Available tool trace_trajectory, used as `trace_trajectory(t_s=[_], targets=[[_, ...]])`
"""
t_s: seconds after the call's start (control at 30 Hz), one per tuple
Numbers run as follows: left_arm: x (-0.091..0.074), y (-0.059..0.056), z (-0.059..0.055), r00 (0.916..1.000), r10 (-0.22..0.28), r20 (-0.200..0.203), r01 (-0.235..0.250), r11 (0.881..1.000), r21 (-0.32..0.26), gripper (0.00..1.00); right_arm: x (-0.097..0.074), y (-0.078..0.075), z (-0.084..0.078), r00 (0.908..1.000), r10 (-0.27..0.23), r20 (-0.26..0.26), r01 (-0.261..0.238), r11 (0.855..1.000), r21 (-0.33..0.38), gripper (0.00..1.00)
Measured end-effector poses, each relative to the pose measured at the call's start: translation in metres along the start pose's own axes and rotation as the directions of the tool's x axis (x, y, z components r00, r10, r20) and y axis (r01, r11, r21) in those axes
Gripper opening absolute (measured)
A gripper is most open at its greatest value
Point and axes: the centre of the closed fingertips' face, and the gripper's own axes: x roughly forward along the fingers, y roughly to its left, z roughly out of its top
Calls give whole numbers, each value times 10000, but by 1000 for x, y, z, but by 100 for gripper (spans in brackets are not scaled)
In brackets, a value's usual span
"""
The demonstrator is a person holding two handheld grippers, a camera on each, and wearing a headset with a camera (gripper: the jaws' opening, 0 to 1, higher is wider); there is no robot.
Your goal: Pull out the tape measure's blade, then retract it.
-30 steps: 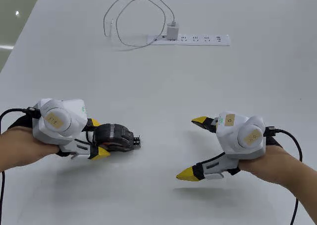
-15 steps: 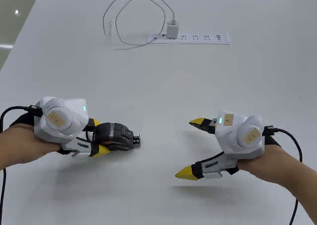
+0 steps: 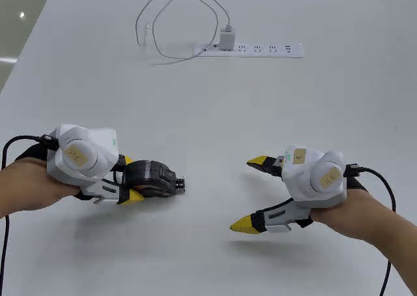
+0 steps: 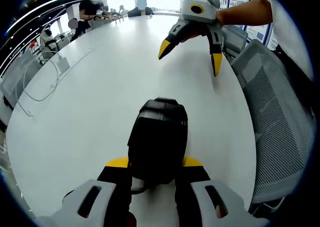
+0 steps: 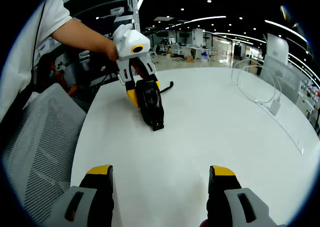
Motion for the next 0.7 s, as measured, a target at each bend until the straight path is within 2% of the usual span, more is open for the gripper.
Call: trace_trajectory(t_s=[0.27, 0.53, 0.7], targets=[[0, 0, 0, 9998, -163, -104, 166, 9995, 269, 28, 1, 1, 1, 10000, 22, 52, -22, 10000, 33, 76], [1, 0, -1, 9997, -199, -141, 200, 9997, 103, 28, 5, -3, 7, 9994, 37, 331, -43, 9998, 183, 71], [1, 0, -2, 9993, -209, -297, 213, 9997, 103, 28, 13, -5, 13, 9988, 110, 484, -118, 9998, 152, 69]])
